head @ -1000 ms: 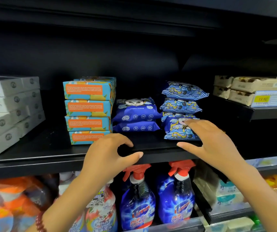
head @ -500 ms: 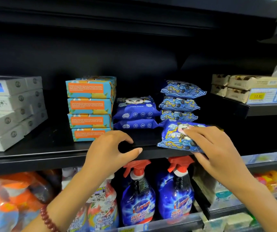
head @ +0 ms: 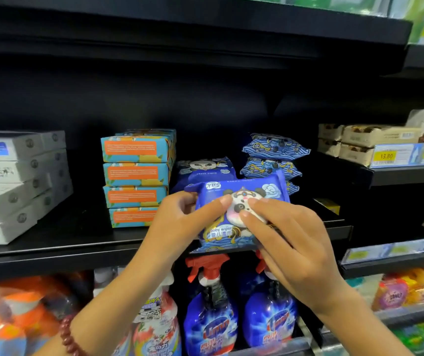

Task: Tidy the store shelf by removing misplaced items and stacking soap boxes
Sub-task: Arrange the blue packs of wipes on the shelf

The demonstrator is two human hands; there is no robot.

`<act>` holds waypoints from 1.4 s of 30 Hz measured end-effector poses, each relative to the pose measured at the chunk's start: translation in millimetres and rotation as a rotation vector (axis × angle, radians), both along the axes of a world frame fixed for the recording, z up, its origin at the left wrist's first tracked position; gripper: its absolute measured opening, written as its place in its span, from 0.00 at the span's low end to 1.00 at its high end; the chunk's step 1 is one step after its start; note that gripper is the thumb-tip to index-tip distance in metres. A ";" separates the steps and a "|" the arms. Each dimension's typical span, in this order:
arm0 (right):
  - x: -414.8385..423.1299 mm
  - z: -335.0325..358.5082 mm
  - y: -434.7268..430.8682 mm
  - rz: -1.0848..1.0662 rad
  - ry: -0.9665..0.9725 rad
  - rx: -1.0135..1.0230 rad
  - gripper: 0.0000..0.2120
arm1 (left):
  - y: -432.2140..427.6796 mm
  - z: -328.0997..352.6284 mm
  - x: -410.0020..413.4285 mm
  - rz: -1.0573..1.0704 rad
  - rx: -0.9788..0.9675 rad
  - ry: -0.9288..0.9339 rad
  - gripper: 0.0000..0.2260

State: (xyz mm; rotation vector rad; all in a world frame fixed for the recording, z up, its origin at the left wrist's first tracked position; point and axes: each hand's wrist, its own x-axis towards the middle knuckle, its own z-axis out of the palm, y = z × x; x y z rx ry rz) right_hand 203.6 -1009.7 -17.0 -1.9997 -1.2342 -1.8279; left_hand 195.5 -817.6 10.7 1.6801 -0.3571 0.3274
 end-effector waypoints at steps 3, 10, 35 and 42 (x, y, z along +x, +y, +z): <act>3.7 6.4 2.5 0.027 0.100 -0.030 0.13 | 3.6 1.6 0.8 0.039 -0.108 -0.033 0.23; 4.4 45.5 -10.3 -0.058 0.389 0.020 0.33 | 12.3 1.5 2.0 0.002 0.080 -0.247 0.19; 19.2 10.9 -0.2 0.049 -0.119 0.067 0.04 | -4.9 13.0 -2.1 -0.016 -0.306 0.201 0.29; 10.5 18.3 -20.7 0.088 0.182 -0.009 0.19 | 0.5 5.6 3.1 0.053 -0.222 -0.125 0.21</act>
